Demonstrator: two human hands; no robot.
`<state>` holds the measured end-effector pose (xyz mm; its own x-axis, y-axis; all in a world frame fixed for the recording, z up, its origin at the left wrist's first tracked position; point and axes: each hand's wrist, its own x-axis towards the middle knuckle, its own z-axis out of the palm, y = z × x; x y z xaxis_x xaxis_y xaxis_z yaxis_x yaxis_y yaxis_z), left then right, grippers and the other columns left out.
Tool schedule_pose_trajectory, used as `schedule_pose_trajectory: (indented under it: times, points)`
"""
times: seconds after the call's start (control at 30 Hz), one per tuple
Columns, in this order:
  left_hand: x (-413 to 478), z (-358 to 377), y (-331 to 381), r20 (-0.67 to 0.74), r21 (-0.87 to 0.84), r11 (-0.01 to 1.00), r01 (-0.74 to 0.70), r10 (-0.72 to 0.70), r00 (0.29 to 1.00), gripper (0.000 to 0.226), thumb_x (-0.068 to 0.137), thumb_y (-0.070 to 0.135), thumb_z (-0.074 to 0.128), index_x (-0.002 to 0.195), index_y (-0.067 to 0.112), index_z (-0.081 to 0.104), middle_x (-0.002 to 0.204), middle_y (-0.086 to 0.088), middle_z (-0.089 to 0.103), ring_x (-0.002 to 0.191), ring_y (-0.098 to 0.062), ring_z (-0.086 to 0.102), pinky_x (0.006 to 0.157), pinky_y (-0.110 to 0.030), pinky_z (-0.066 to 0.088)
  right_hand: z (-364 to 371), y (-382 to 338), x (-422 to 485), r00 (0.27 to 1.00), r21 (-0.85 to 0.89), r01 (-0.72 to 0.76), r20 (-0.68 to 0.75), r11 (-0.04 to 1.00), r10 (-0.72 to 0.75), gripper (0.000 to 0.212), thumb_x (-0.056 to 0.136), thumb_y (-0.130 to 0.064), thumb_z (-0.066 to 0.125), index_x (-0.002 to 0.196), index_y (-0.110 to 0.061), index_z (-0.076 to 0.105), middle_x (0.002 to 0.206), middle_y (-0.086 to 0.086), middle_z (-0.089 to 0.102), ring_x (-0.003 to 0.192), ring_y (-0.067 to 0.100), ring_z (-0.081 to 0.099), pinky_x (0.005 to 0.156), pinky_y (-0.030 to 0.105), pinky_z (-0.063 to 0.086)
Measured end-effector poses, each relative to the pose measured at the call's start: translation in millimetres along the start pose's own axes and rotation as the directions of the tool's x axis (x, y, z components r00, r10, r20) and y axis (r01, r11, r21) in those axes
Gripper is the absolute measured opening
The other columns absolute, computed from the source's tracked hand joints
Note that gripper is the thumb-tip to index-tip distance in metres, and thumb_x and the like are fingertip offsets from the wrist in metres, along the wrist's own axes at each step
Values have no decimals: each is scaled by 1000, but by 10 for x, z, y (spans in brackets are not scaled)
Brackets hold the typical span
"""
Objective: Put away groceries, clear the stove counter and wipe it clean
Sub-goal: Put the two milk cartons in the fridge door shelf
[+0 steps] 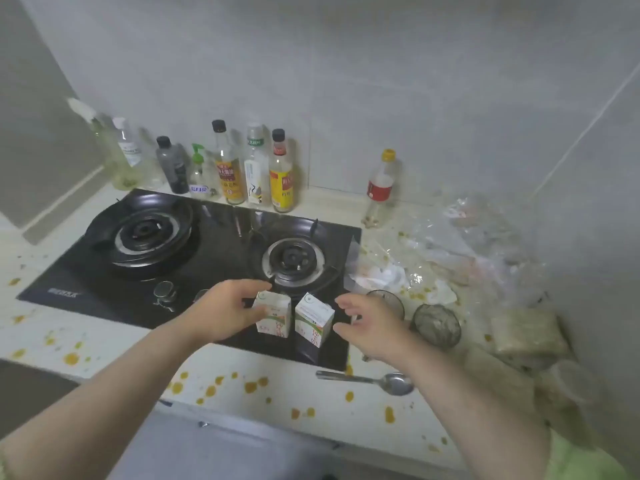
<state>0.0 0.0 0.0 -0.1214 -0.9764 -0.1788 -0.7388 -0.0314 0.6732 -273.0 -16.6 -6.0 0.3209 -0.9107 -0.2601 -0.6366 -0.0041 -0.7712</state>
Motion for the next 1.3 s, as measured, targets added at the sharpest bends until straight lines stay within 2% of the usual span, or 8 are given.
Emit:
schedule_pose_trajectory:
  times: [0.07,0.17,0.27,0.53,0.77,0.9,1.17,1.3]
  points:
    - [90,-3,-20,4,5,1000,13,-13,1000,48,83,32,68,129,26,57,126,14,59,116,-5,55,97,-26,46,54,-4,76,1000,-10,-23,1,1000,23,49,85,-24,68,132,-25,54,115,-10,55,110,9,56,75,19,49]
    - [178,14,-85,15,25,999,24,-24,1000,51,81,30,71,130,25,56,125,13,58,113,-6,55,98,-27,45,163,49,178,1000,-46,-11,-5,999,11,53,82,-21,71,133,-24,55,125,-5,59,117,12,54,99,33,47]
    - [258,36,-154,39,35,999,13,-15,999,59,77,25,76,132,23,54,128,10,57,114,-6,54,100,-27,43,239,105,265,999,-84,-26,-49,996,22,57,81,-22,72,135,-21,53,131,-3,56,121,13,52,103,34,45]
    - [432,90,-393,125,40,999,30,-35,992,72,66,23,85,131,21,54,119,9,63,105,-4,60,95,-32,50,473,134,408,993,-152,-104,-67,983,95,62,72,-34,74,130,-23,54,122,-5,60,108,15,58,93,37,50]
    - [498,120,-437,156,-195,975,105,-75,985,38,65,3,83,93,20,64,88,15,72,88,-1,67,84,-30,55,585,198,447,974,80,-198,-96,977,205,52,60,-35,76,107,-30,55,103,-10,69,92,4,68,85,37,56]
    - [501,141,-485,174,-232,963,137,-97,980,36,67,6,83,92,23,64,92,9,73,90,-5,68,86,-37,56,621,230,436,965,160,-221,-106,962,239,42,67,-14,81,92,-31,52,100,-7,71,92,3,69,85,37,57]
    - [494,37,-380,186,-442,869,221,-152,971,22,76,3,76,93,16,72,91,3,75,89,-13,71,88,-43,55,450,-30,358,956,296,-201,-150,934,254,29,77,0,72,102,-13,64,95,-10,73,87,-4,68,74,17,55]
    - [475,-97,-254,165,-527,817,235,-173,971,17,79,6,73,95,14,72,92,-1,75,89,-17,71,91,-47,52,236,-301,222,946,434,-168,-180,885,268,28,82,2,68,94,-23,67,91,-10,75,81,-2,70,63,11,51]
